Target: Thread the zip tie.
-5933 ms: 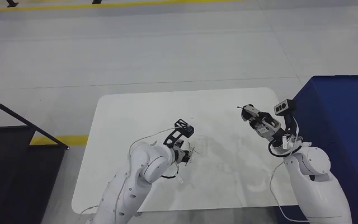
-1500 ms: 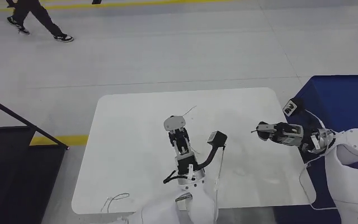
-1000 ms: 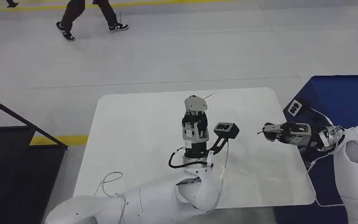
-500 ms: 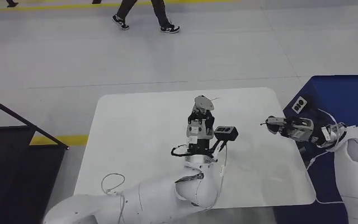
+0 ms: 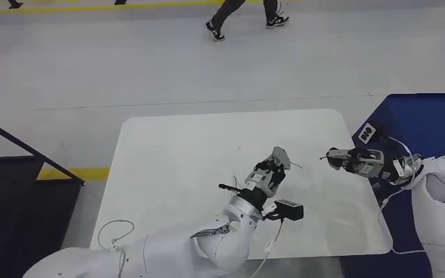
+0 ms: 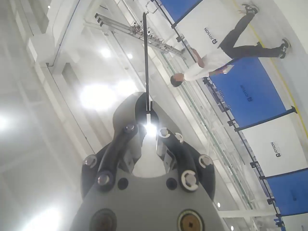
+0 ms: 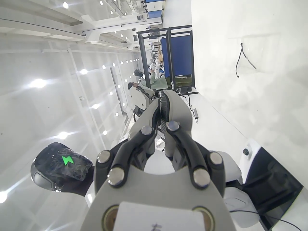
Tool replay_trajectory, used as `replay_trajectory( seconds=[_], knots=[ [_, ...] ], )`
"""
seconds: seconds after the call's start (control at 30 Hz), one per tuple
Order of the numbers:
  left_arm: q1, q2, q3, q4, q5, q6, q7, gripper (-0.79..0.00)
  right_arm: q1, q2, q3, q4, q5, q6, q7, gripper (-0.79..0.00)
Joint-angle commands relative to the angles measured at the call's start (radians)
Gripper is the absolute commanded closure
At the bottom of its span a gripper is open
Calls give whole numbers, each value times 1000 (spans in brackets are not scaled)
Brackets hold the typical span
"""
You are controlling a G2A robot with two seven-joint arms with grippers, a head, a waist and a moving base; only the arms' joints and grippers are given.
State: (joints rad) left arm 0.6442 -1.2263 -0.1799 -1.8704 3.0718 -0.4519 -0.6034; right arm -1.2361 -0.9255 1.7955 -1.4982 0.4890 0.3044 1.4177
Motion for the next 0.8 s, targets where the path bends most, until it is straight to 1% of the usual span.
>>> replay_trajectory(
  seconds=[0.0, 0.07, 0.13, 0.3, 0.37, 0.43, 0.5, 0.57, 0.77],
  knots=[
    [0, -1, 0, 1, 0, -1, -2, 0, 0, 0, 0, 0, 0, 0, 0, 0],
    [2, -1, 4, -4, 0, 7, 11, 0, -17, -1, -17, -19, 5, 1, -10, 0],
    [-12, -3, 10, -12, 0, 6, 30, 0, -25, 3, -21, -28, 13, 14, 20, 0],
    [-28, -8, 10, -30, 0, 33, -4, 0, -37, 16, -14, -29, -13, 4, 85, 0],
    [-47, -7, 10, -18, 0, 13, -27, 0, -42, 22, -17, -20, -7, -4, 102, 0],
    [-58, -9, 10, -17, 0, -1, -25, 0, -45, 29, -31, -12, 5, -11, 109, 0],
    [-70, -11, 10, -14, 0, 10, -16, 0, -54, 38, -56, 3, 38, -12, 110, 0],
    [-99, -14, 10, -11, 0, -4, -1, 0, -58, 51, -87, 17, 72, 2, 96, 0],
    [-102, -14, 10, -12, 0, -6, -2, 0, -58, 51, -87, 17, 72, 2, 96, 0]
  ],
)
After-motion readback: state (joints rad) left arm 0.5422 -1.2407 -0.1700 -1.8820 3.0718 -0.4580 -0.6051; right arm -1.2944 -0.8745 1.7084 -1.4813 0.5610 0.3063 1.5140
